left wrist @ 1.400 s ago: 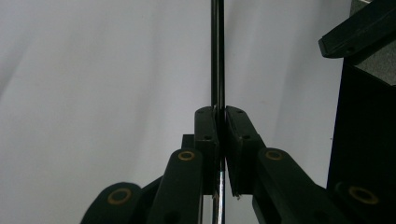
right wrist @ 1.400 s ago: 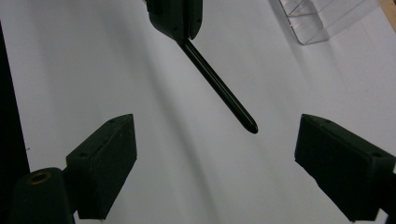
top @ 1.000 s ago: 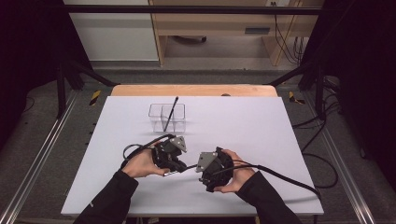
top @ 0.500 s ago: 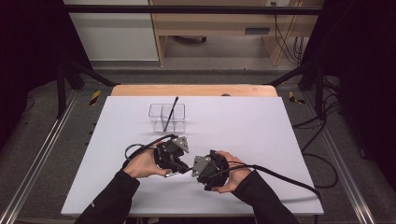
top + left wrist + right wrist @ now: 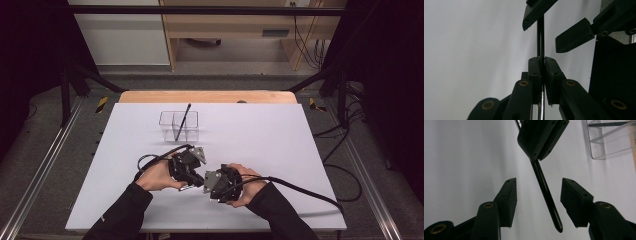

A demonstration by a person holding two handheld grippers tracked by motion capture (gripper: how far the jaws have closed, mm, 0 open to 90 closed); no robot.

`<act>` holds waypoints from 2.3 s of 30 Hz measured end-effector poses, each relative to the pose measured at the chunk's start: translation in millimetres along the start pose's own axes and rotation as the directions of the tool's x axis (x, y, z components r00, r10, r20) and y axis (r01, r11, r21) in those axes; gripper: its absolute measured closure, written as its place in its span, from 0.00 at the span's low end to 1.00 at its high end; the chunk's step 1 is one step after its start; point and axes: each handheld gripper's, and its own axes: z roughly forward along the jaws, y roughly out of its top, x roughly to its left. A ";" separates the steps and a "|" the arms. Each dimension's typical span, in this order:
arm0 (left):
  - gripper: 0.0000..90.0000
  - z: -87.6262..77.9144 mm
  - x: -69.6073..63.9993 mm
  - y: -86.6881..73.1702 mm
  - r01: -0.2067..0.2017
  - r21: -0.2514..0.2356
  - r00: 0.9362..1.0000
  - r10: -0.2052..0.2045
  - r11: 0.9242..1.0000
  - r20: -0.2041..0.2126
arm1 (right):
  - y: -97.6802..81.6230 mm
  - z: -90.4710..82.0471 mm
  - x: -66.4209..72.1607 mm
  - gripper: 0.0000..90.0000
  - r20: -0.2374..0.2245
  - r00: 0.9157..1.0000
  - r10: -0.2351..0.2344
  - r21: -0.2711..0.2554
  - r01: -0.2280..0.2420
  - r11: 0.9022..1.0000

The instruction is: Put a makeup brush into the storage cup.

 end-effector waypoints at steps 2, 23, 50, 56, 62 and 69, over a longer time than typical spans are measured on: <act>0.93 0.4 -0.1 0.0 0.000 0.001 1.000 0.000 1.000 0.002 | 0.2 1.1 -0.6 0.55 -0.005 1.000 -0.006 0.001 0.006 1.000; 0.93 2.4 -2.3 1.4 -0.012 0.019 1.000 0.011 1.000 0.014 | 4.6 9.3 3.7 0.75 0.001 0.996 -0.093 0.048 0.093 0.994; 0.93 1.8 -2.7 1.7 -0.026 0.026 0.999 0.025 0.999 0.036 | 4.3 12.2 6.6 0.92 -0.018 0.991 -0.133 0.043 0.134 0.990; 0.91 -1.1 -2.3 0.1 -0.026 0.000 0.999 0.026 1.000 0.029 | 3.9 11.9 7.3 0.94 -0.025 0.991 -0.128 0.032 0.129 0.991; 0.78 -7.5 -0.2 -4.6 -0.022 -0.045 1.000 0.021 0.999 -0.021 | 3.2 12.6 6.1 0.94 -0.044 0.993 -0.110 0.036 0.112 0.993; 0.54 -19.4 7.0 -19.7 0.016 -0.145 0.993 -0.032 0.989 -0.112 | 1.7 13.2 2.9 0.94 -0.059 0.996 -0.061 0.042 0.064 0.997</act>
